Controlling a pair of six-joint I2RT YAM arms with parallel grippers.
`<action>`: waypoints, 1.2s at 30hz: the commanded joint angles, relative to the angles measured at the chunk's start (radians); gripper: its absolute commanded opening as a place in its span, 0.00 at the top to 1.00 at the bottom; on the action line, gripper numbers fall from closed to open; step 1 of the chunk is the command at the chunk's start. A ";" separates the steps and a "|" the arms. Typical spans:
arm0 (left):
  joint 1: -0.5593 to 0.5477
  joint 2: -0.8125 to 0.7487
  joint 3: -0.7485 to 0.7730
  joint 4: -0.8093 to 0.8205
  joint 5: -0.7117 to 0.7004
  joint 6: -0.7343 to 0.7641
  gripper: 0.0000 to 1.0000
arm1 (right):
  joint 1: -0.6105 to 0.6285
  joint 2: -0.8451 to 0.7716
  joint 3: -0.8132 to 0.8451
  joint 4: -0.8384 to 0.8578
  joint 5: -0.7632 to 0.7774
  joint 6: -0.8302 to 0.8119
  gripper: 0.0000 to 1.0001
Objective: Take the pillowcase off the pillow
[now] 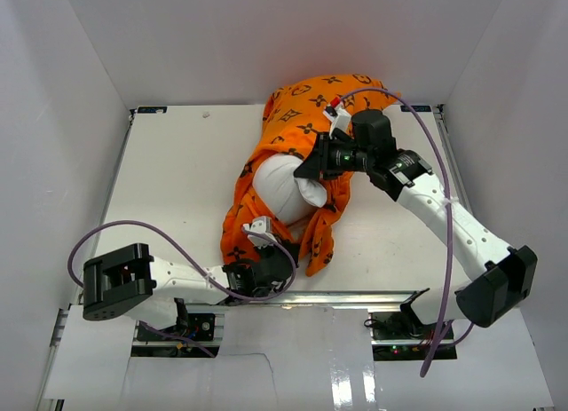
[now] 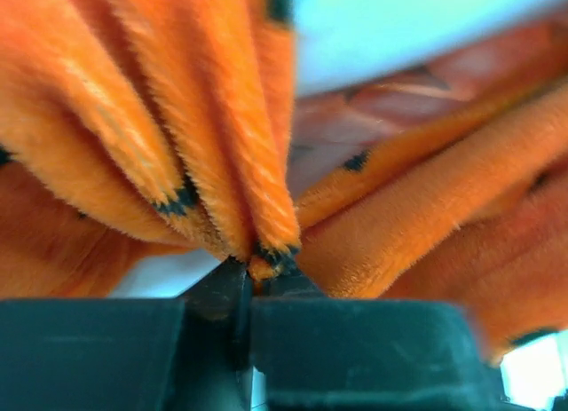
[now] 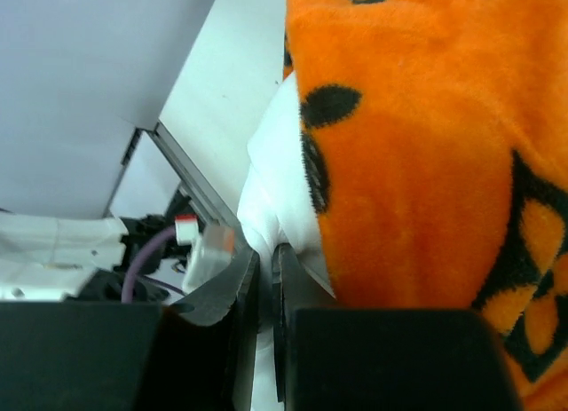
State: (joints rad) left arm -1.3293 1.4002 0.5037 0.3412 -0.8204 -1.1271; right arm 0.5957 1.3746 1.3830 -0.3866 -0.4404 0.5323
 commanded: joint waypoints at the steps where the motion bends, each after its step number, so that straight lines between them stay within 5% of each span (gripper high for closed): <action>1: 0.027 -0.077 -0.060 -0.385 0.131 -0.088 0.80 | -0.020 -0.181 0.006 0.135 -0.001 -0.177 0.92; 2: 0.038 -0.078 -0.071 -0.386 0.132 -0.088 0.80 | -0.020 -0.207 -0.033 0.109 0.008 -0.178 0.92; 5: 0.093 -0.229 -0.117 -0.412 0.196 -0.030 0.41 | -0.020 -0.311 -0.188 0.075 0.038 -0.259 0.92; 9: 0.110 -0.413 -0.103 -0.525 0.262 0.026 0.25 | -0.019 -0.422 -0.277 0.045 0.063 -0.311 0.92; 14: 0.116 -0.504 -0.060 -0.700 0.242 0.000 0.17 | -0.020 -0.463 -0.292 0.025 0.074 -0.327 0.92; 18: 0.122 -0.555 -0.060 -0.686 0.185 0.019 0.12 | -0.020 -0.482 -0.286 0.029 0.055 -0.316 0.92; 31: 0.127 -0.438 0.147 -0.693 0.136 0.108 0.15 | -0.020 -0.548 -0.413 0.179 0.022 -0.239 0.92; 35: 0.130 -0.412 0.167 -0.694 0.116 0.122 0.39 | -0.022 -0.568 -0.437 0.207 0.020 -0.230 0.92; 36: 0.133 -0.406 0.171 -0.712 0.087 0.093 0.65 | -0.020 -0.572 -0.440 0.210 0.034 -0.229 0.92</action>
State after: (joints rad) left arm -1.2064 0.9924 0.6346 -0.3347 -0.6575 -1.0294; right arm 0.5816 0.8494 0.9321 -0.3458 -0.3920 0.2790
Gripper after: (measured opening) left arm 0.521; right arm 0.100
